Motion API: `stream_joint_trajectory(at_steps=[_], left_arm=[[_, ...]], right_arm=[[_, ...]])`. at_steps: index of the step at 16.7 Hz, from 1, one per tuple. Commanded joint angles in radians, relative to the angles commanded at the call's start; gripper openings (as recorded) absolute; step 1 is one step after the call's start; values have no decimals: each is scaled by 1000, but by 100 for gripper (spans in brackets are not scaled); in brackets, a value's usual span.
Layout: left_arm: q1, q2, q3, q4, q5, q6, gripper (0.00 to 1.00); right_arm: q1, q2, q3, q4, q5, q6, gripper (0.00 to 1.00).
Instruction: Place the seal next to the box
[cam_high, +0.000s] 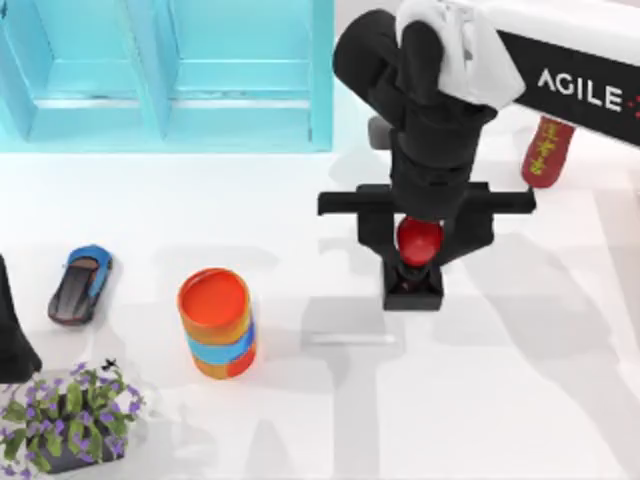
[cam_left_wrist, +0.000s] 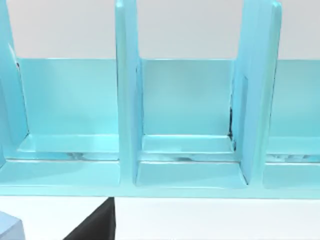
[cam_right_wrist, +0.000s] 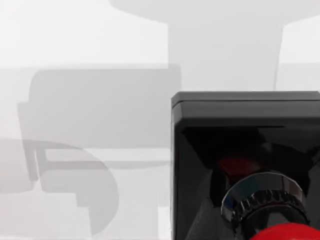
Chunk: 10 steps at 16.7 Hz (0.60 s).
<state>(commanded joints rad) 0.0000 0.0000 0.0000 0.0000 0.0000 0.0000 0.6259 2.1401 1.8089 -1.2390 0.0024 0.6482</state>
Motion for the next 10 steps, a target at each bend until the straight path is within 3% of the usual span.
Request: stream_joint_trajectory(at_steps=[5, 10], left_arm=[[0, 0, 0, 0, 0, 0, 100], [0, 0, 0, 0, 0, 0, 100]], right_arm=[[-13, -2, 1, -7, 0, -13, 0], [-174, -52, 34, -88, 0, -173, 0]])
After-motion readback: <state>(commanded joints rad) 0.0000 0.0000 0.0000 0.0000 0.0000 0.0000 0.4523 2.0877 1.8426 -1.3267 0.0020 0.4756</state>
